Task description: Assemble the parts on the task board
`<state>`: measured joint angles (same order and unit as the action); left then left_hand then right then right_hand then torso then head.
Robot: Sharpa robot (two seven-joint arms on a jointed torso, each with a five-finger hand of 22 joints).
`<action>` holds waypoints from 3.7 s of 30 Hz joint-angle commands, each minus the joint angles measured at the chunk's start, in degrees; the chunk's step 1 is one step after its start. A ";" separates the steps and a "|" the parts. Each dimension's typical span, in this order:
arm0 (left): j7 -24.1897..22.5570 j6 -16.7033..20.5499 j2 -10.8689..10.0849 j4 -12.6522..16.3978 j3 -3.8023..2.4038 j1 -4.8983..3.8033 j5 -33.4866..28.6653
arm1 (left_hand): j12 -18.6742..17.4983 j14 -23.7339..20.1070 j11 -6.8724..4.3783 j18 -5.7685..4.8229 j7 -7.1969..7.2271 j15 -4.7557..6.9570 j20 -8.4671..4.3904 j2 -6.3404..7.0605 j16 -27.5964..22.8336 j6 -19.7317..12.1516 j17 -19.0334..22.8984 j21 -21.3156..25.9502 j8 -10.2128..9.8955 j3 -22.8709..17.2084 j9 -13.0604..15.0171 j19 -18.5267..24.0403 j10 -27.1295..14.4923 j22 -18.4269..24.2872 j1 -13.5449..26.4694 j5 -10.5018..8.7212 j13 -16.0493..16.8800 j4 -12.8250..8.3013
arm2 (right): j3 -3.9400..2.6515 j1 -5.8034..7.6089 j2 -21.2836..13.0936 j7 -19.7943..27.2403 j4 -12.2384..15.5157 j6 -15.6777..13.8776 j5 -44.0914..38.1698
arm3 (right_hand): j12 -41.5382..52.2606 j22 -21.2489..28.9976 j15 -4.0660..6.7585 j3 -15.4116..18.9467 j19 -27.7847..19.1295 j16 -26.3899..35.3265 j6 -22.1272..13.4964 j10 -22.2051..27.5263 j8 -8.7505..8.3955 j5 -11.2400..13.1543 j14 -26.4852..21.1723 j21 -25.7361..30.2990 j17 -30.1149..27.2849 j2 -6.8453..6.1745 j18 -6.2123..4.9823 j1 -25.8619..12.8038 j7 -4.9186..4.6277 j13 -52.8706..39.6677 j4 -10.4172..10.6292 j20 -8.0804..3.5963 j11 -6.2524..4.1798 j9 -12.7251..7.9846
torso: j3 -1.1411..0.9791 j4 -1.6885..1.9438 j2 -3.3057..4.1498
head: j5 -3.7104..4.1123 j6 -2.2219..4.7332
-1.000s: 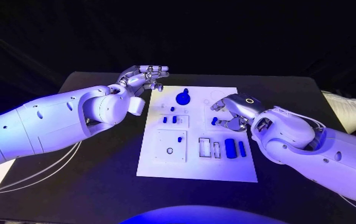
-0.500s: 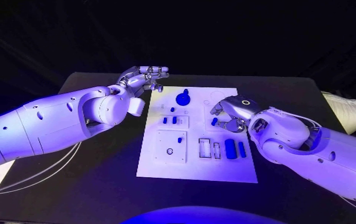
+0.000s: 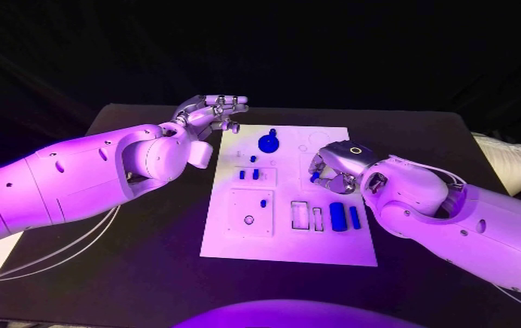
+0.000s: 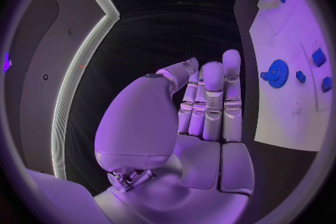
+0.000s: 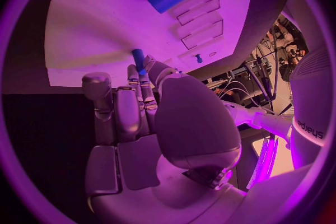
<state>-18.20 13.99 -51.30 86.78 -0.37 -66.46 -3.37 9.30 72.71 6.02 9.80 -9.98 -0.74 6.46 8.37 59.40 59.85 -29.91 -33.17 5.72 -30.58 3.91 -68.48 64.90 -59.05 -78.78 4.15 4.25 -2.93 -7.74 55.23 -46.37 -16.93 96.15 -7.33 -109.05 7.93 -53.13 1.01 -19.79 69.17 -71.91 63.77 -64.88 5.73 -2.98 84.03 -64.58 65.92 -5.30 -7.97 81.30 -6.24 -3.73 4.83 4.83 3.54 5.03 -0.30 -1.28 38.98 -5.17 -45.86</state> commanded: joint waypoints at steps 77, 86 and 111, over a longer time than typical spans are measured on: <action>0.20 -1.91 1.75 -0.64 0.00 -0.03 1.18 | 0.23 -0.40 0.08 0.62 -0.23 -0.14 0.03 -0.25 -0.22 -0.18 0.19 0.44 -0.36 0.45 -0.08 0.57 -0.87 0.12 -0.41 0.20 -0.13 -0.33 | 4.10 -3.52 12.19 2.44 2.47 -2.05 6.32 | -1.74 -6.24 -0.07 -5.31 3.39 -2.15 2.71 -5.07 -0.02 -0.04 2.64 -5.26 0.82 1.80 1.50 1.96 -1.21 -0.10 -2.77 0.19 0.18 1.12 | 0.01 -0.01 -0.01 | -1.98 -0.76; 0.22 -2.02 1.99 -0.84 0.01 -0.03 1.18 | 0.30 -0.43 0.10 0.62 -0.24 -0.15 0.05 -0.33 -0.20 -0.20 0.21 0.46 -0.36 0.49 -0.08 0.59 -0.97 0.13 -0.43 0.20 -0.13 -0.39 | 4.20 -3.57 12.22 1.99 2.39 0.48 5.22 | -1.78 -6.21 -0.09 -5.37 3.34 -2.09 2.78 -5.17 -0.01 -0.04 2.61 -5.25 0.69 1.78 1.49 1.92 -1.21 -0.13 -2.85 0.21 0.19 1.16 | 0.03 0.02 -0.02 | -2.00 -1.06; 0.27 -2.03 2.05 -0.89 0.01 -0.03 1.18 | 0.30 -0.43 0.10 0.62 -0.24 -0.15 0.05 -0.33 -0.20 -0.20 0.21 0.46 -0.36 0.49 -0.08 0.59 -0.97 0.13 -0.43 0.20 -0.13 -0.39 | 5.21 -3.58 14.25 1.47 1.43 -1.08 2.00 | -4.36 -1.03 -2.01 -3.48 -0.60 -0.71 -8.02 1.83 -2.31 -0.09 1.70 -1.46 -1.89 -2.37 0.39 -3.03 -3.19 0.19 -1.71 1.81 2.35 -1.34 | 0.04 -0.06 -0.06 | -2.01 -1.47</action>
<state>-17.69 12.96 -49.35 85.82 -0.33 -66.45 -2.36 9.30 72.72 6.24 9.80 -9.98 -0.75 6.66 8.37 59.41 59.85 -29.76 -32.97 5.72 -30.34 3.91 -68.27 64.28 -59.01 -78.78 4.15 4.21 -3.16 -2.53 51.71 -32.19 -15.54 97.61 -7.74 -106.09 3.71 -54.58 -0.63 -23.66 68.86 -72.78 56.41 -63.74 3.52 -3.24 84.02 -66.35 64.29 -6.54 -7.07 78.54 -9.30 -3.69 3.10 6.56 5.66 3.85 -0.24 -1.28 38.95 -7.14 -47.35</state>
